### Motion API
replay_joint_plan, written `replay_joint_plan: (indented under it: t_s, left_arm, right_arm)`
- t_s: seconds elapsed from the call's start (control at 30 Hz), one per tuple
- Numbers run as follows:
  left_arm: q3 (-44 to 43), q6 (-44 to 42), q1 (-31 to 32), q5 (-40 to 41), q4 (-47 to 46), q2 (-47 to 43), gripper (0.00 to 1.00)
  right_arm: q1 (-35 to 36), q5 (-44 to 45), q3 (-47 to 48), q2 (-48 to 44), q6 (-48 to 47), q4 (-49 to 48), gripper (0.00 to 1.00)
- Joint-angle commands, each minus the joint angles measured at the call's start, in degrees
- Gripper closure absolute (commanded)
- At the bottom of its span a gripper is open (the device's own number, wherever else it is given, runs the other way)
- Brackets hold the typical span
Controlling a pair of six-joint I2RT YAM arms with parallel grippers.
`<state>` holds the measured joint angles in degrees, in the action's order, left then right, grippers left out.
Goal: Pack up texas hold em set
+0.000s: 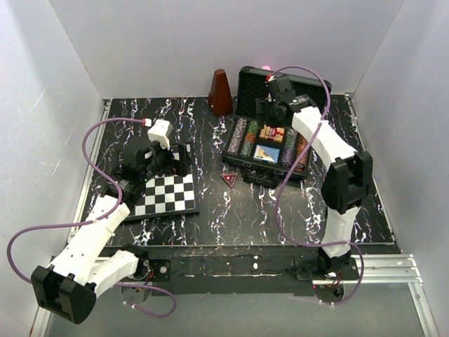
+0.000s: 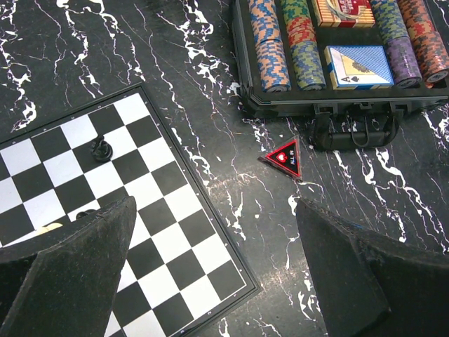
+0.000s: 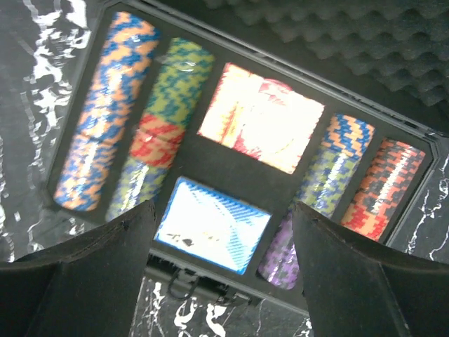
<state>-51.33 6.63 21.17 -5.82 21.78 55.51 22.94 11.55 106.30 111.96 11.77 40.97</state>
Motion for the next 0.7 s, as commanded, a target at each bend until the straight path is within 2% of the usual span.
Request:
replay_joint_plan:
  t_s: [0.0,0.23,0.37,0.53,0.67]
  left_arm:
    - [0.27,0.40,0.01,-0.59,-1.65,-1.45,0.02]
    - [0.79,1.19,0.01,0.72,-2.01,-2.85,0.02]
    - [1.67,1.98,0.01,3.53,-2.97,-4.70,0.02]
    - [2.55,2.07,0.10,5.03,-3.76,-5.50,0.02]
    - [2.55,2.07,0.01,5.03,-3.85,-5.15,0.02]
  right_arm:
    - [3.77,1.02,-5.30,-7.45,1.58,-3.79,0.16]
    - [12.11,1.02,-15.94,-16.24,11.33,-7.65,0.17]
    - [17.91,1.71,-19.46,-17.13,15.91,-10.82,0.17]
    - [22.67,1.73,-20.26,-12.31,12.68,-13.29,0.14]
    - [23.11,-7.05,-19.82,-8.70,2.93,-13.90,0.13]
